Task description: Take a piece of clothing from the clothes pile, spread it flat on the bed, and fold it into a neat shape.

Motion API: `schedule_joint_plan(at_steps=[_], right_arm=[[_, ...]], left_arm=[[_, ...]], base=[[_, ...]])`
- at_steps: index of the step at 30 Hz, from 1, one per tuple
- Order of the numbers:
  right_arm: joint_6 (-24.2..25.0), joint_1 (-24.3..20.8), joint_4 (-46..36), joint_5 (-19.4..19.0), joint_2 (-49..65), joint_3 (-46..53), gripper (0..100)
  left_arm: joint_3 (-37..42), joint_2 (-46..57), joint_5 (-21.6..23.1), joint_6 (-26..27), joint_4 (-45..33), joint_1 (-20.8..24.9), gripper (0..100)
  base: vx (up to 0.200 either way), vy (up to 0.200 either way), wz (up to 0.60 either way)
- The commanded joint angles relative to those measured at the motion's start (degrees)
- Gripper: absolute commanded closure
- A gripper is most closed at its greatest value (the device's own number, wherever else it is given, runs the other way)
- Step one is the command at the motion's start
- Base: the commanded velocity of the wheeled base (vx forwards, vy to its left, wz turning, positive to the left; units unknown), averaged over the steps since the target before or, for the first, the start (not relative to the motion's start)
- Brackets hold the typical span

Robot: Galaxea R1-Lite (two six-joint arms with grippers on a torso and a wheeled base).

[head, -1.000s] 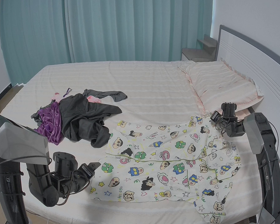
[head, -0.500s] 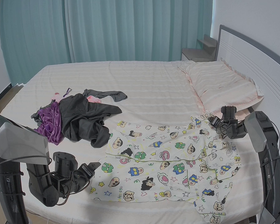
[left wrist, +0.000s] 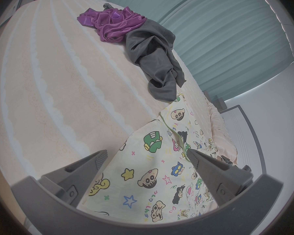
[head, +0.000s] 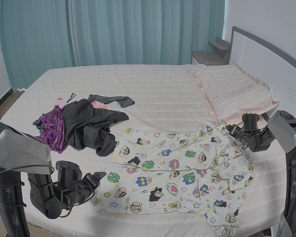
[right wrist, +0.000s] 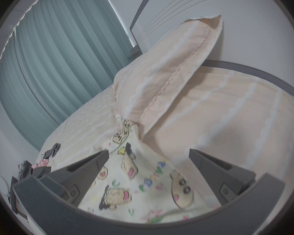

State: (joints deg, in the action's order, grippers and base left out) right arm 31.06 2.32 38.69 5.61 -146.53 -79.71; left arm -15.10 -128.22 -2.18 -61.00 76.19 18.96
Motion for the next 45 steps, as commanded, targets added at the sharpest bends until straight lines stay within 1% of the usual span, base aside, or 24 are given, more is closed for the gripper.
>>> schedule_joint_plan(at_steps=[1,5,7,10,12,20,21,24,26,28,29,30,34,35,37,39,41,45], right_arm=[[-1.0,-1.0,7.2,0.0,14.2,18.5,0],[-0.9,-1.5,11.4,-0.1,20.3,29.6,0],[-0.8,-1.6,12.5,0.0,22.1,32.7,0],[-0.8,-1.6,15.5,-0.1,27.7,42.4,0],[-0.7,-1.8,16.7,-0.1,30.0,47.2,0],[-0.5,-2.0,22.4,-0.1,34.3,62.0,0],[-0.3,-2.2,23.9,-0.2,34.7,65.0,0],[0.0,-3.9,26.0,-0.1,34.4,70.3,0],[1.8,-5.2,28.0,-0.2,34.3,73.6,0],[4.2,-7.0,29.5,-0.1,33.9,75.2,0],[4.2,-7.0,29.5,-0.1,33.9,75.2,0],[7.3,-9.1,31.0,-0.1,33.2,76.3,0],[11.7,-12.6,32.9,0.3,30.3,77.8,0],[11.7,-12.7,32.9,0.4,30.2,77.8,0],[12.0,-12.6,36.1,2.3,28.1,79.0,0],[12.0,-12.6,37.2,2.8,27.4,79.5,0],[11.9,-12.7,40.1,4.0,24.8,79.7,0],[12.1,-13.1,41.5,4.9,21.9,79.7,0]], left_arm=[[1.2,1.8,0.5,-0.1,0.0,1.3,0],[3.2,4.4,1.3,-0.1,0.0,2.3,0],[3.9,5.3,1.5,-0.1,0.0,2.3,0],[5.4,7.3,3.7,-0.1,0.0,2.2,0],[6.1,7.7,4.1,-0.1,0.0,2.3,0],[6.8,7.5,4.2,-0.2,0.0,3.7,0],[6.9,7.5,4.1,-0.3,0.0,3.8,0],[7.1,7.5,4.2,-0.5,0.0,3.9,0],[7.2,7.6,4.2,-0.6,0.0,4.0,0],[7.1,7.5,4.2,-0.6,0.0,4.1,0],[7.1,7.5,4.2,-0.6,0.0,4.1,0],[7.1,7.3,4.2,-0.5,0.0,4.2,0],[7.1,7.3,4.2,-0.5,0.0,4.1,0],[7.1,7.3,4.2,-0.5,0.0,4.2,0],[6.9,7.3,4.3,-0.5,0.0,4.2,0],[7.0,7.3,4.3,-0.5,0.0,4.2,0],[7.0,7.3,4.3,-0.6,0.0,4.2,0],[6.9,7.3,4.3,-0.5,0.0,4.1,0]], base=[[0.0,0.0,0.0],[0.0,0.0,0.0],[0.0,0.0,0.0],[0.0,0.0,0.0],[0.0,0.0,0.0],[0.0,0.0,0.0],[0.0,0.0,0.0],[0.0,0.0,0.0],[-0.2,0.0,0.0],[-0.2,0.0,0.0],[-0.2,0.0,0.0],[-0.2,0.0,0.0],[-0.2,0.0,0.0],[-0.2,0.0,0.0],[-0.2,0.0,0.0],[-0.2,0.0,0.0],[0.0,0.0,0.0],[0.0,0.0,0.0]])
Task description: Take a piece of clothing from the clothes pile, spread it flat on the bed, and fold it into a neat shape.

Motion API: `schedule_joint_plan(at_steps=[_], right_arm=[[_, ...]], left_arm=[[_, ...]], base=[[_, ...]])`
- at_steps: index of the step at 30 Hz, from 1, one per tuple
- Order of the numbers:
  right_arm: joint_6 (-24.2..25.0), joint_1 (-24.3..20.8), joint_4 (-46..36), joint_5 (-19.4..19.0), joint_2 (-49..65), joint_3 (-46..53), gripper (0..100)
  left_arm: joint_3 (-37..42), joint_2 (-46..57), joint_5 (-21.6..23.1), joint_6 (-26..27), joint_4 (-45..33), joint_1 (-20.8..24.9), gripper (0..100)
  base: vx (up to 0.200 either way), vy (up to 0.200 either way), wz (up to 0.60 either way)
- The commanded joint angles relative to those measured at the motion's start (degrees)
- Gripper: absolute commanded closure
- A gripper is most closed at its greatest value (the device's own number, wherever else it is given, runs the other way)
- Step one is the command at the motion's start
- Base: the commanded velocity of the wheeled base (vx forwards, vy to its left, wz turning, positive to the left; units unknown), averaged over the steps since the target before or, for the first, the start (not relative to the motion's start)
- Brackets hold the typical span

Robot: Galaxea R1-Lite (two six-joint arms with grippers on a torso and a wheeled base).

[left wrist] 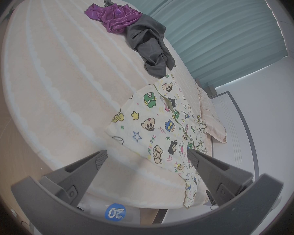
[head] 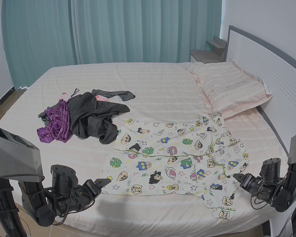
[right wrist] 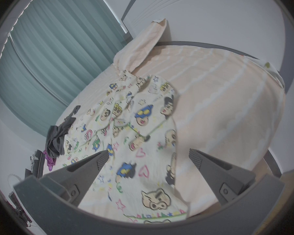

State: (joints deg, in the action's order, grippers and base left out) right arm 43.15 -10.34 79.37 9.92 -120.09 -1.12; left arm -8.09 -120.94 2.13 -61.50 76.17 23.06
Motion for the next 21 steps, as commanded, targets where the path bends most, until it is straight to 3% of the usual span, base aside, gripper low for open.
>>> schedule_joint_plan(at_steps=[1,3,12,21], right_arm=[[0.1,-0.5,0.8,0.4,-4.9,1.1,0],[0.2,-0.6,0.8,0.4,-5.0,1.1,0],[0.3,-0.8,1.0,0.1,-4.4,1.1,0],[2.1,-1.2,2.7,-0.1,-4.5,1.1,0]], left_arm=[[-0.1,0.0,0.0,0.0,0.0,0.0,0],[-0.2,0.0,0.0,-0.1,0.0,0.0,0],[-0.2,-0.1,0.0,-0.1,0.0,0.0,0],[-0.3,-0.3,0.0,-0.1,0.0,0.0,0]], base=[[0.0,0.0,0.0],[0.0,0.0,0.0],[-0.2,0.0,0.0],[0.0,0.0,0.0]])
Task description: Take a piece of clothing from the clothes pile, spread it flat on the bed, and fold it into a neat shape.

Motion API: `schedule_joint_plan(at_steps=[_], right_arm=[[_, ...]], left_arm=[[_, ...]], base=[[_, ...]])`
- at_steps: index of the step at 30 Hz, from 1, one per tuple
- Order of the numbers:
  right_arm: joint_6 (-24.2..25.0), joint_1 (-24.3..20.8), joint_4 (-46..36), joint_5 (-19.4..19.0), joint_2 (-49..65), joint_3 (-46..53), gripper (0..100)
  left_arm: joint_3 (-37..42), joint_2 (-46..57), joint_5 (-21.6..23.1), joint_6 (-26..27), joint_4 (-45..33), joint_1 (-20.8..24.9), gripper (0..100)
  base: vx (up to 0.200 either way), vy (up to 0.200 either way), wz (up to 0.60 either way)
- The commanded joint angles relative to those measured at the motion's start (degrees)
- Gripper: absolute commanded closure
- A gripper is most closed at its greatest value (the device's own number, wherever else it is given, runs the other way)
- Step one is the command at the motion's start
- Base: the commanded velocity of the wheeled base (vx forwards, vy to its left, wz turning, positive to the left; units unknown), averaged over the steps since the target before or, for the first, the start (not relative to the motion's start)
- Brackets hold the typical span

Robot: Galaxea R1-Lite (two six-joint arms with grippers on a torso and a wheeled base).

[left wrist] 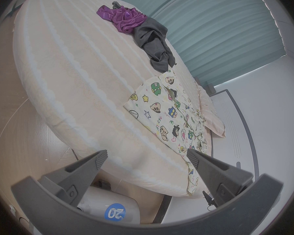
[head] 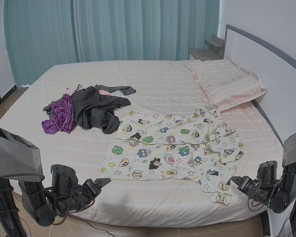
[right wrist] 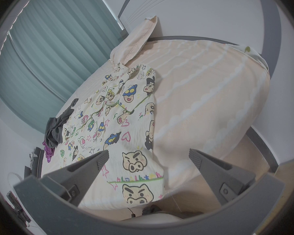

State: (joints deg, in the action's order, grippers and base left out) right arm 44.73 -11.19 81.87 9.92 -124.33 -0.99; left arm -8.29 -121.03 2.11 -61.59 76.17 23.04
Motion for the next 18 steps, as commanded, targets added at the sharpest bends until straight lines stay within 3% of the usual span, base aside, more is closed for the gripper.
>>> schedule_joint_plan(at_steps=[1,18], right_arm=[[0.7,-0.5,0.4,-0.1,-0.2,1.0,0],[0.6,0.0,0.5,-0.3,-5.2,1.0,0]], left_arm=[[-0.1,-0.2,0.0,0.0,0.0,0.0,0],[-0.1,0.4,-0.5,0.8,-0.1,-2.2,0]], base=[[0.0,0.0,0.0],[0.0,0.0,0.0]])
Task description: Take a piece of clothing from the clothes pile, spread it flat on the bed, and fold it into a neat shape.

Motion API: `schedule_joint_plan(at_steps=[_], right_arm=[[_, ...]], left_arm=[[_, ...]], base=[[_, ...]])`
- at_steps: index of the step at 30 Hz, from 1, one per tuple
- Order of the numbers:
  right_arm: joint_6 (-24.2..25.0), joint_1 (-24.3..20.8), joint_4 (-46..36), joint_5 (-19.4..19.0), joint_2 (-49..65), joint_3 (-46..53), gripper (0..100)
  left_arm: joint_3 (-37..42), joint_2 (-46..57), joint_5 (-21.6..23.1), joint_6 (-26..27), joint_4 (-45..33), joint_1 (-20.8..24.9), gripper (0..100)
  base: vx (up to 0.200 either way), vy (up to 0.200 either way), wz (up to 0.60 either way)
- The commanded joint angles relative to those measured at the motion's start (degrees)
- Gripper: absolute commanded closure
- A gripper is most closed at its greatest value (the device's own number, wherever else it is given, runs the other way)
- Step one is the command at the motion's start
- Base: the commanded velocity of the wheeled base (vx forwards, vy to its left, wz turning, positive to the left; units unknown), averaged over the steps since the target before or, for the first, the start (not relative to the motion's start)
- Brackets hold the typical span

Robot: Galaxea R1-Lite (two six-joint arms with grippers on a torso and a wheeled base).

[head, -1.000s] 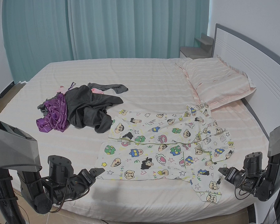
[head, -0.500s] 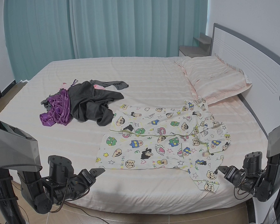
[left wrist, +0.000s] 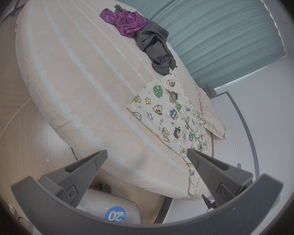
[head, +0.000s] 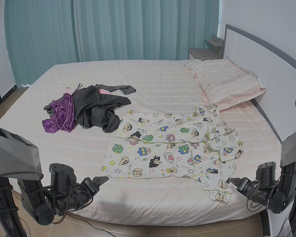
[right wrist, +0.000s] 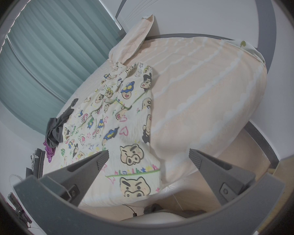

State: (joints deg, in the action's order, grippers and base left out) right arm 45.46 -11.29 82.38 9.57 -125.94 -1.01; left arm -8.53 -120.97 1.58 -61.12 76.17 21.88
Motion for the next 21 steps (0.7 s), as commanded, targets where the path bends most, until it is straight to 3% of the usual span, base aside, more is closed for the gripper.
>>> schedule_joint_plan(at_steps=[1,10,16,21], right_arm=[[0.1,0.1,0.3,-0.3,-4.5,1.0,0],[-0.1,1.2,-0.8,-1.5,-5.0,1.0,0],[-0.1,1.3,-0.9,-8.1,-4.5,1.0,0],[0.0,0.3,-0.6,-10.3,-5.0,1.0,0]], left_arm=[[0.3,0.3,0.0,0.6,-0.2,-1.4,0],[0.4,-0.4,0.0,2.7,-1.0,-3.2,0],[-0.6,-2.3,0.2,4.0,-1.6,-5.4,0],[-1.1,-2.4,0.5,4.0,-1.5,-6.7,0]], base=[[0.0,0.0,0.0],[0.0,0.0,0.0],[0.0,0.0,0.0],[0.0,0.0,0.0]])
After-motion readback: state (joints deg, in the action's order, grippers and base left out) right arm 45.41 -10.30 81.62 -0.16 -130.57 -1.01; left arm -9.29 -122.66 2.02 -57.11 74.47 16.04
